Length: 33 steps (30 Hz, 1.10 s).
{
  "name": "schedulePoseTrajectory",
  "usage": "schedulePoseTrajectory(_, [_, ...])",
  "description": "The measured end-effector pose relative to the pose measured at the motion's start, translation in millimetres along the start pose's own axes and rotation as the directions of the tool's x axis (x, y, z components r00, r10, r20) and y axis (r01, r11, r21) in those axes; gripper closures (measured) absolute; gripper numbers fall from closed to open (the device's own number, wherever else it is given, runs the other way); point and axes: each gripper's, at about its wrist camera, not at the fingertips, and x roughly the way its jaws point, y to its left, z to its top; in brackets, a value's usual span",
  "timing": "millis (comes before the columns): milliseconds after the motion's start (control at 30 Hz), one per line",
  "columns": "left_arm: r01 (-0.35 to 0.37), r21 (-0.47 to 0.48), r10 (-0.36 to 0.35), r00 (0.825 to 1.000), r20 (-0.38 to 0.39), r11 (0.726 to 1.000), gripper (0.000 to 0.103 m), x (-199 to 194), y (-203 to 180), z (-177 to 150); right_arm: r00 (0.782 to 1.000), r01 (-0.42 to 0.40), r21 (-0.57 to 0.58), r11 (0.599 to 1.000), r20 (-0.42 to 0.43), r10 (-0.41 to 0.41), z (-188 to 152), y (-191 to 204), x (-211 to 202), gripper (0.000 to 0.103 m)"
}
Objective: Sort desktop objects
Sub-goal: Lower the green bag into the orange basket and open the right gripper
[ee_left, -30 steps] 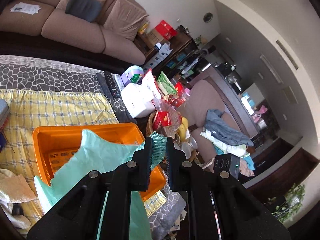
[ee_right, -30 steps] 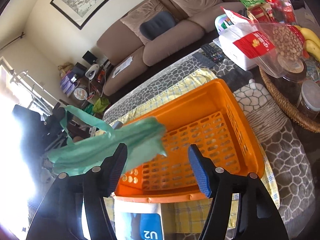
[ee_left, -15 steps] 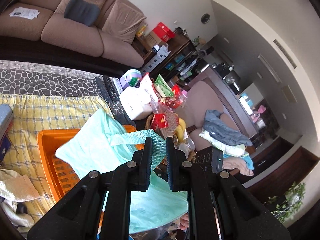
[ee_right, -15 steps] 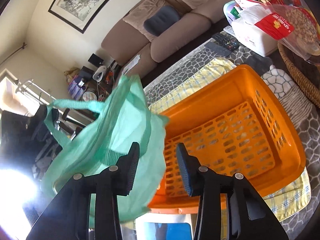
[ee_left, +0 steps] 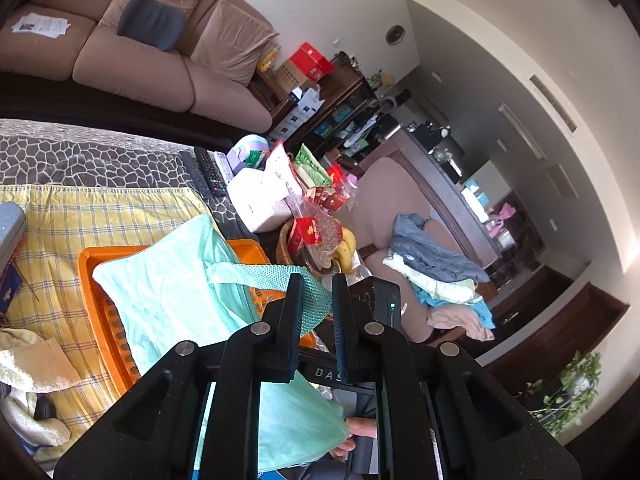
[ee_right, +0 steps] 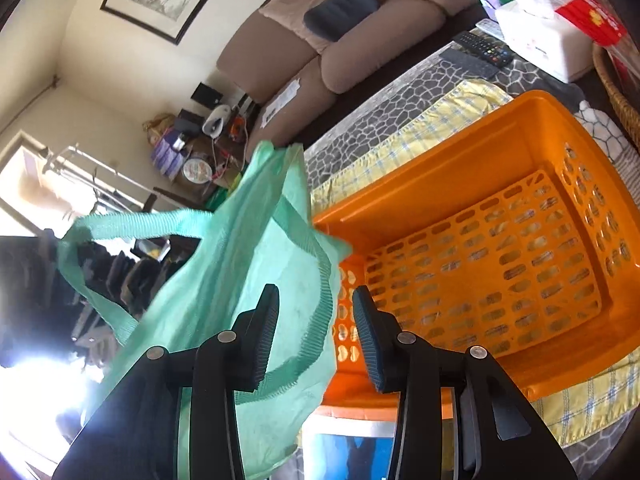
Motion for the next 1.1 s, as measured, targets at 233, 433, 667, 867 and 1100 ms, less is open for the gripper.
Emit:
schedulePoseTrajectory(233, [-0.035,0.008,0.035,0.999,0.030,0.999,0.091,-26.4,6.2,7.2,0.973,0.229,-0.195,0.954,0.010,-0.232,-3.3,19.0,22.9,0.091])
schedulePoseTrajectory(433, [-0.142,-0.005,0.141,0.989,-0.047,0.990,0.053,-16.6,37.9,-3.9,0.964,0.263,-0.194,0.945,0.017,-0.265,-0.3,11.2,18.3,0.091])
schedulePoseTrajectory(667, [-0.195,-0.056,0.184,0.969,-0.165,0.979,0.043,11.5,75.1,-48.5,0.957,0.280,-0.124,0.952,-0.047,-0.288,-2.8,-17.4,7.3,0.062])
schedulePoseTrajectory(867, [-0.203,-0.046,0.187,0.954,-0.234,0.978,0.032,33.4,79.0,-70.0,0.949,0.295,-0.072,0.953,-0.090,-0.301,-17.7,-46.2,-4.1,0.041])
schedulePoseTrajectory(1100, [-0.251,0.003,0.237,0.910,-0.341,0.968,0.032,67.9,70.6,-88.4,0.965,0.206,-0.009,0.978,-0.163,-0.205,-25.0,-57.1,7.1,0.039])
